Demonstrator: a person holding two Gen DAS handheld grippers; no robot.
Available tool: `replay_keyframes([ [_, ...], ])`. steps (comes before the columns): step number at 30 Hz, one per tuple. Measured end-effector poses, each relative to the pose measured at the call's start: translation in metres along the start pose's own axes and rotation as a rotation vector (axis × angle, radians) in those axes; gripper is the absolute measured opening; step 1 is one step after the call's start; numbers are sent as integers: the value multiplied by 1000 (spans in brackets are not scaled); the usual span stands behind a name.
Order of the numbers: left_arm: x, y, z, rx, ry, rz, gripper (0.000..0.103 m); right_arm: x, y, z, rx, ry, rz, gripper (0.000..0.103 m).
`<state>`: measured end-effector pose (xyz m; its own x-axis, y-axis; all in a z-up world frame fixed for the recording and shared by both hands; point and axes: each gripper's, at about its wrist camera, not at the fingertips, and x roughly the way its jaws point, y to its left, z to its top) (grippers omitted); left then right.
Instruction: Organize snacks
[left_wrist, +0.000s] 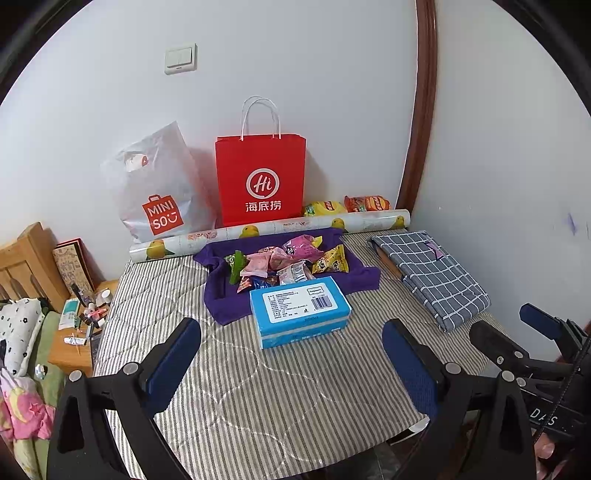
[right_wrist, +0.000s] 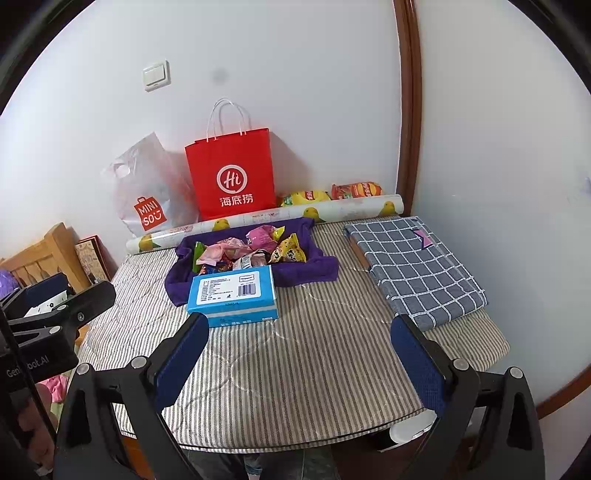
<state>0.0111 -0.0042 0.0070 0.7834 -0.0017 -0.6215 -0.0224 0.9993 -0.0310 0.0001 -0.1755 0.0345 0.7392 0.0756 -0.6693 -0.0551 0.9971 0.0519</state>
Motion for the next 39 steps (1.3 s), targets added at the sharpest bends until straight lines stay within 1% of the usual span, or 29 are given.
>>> replay_keyframes([
  [19,1,-3,-3,-6,2,1,99,-3,1,3,7,-6,1,98],
  [39,4,2,-2,-9,6,5,99,-4,7,1,5,-15,13,98],
])
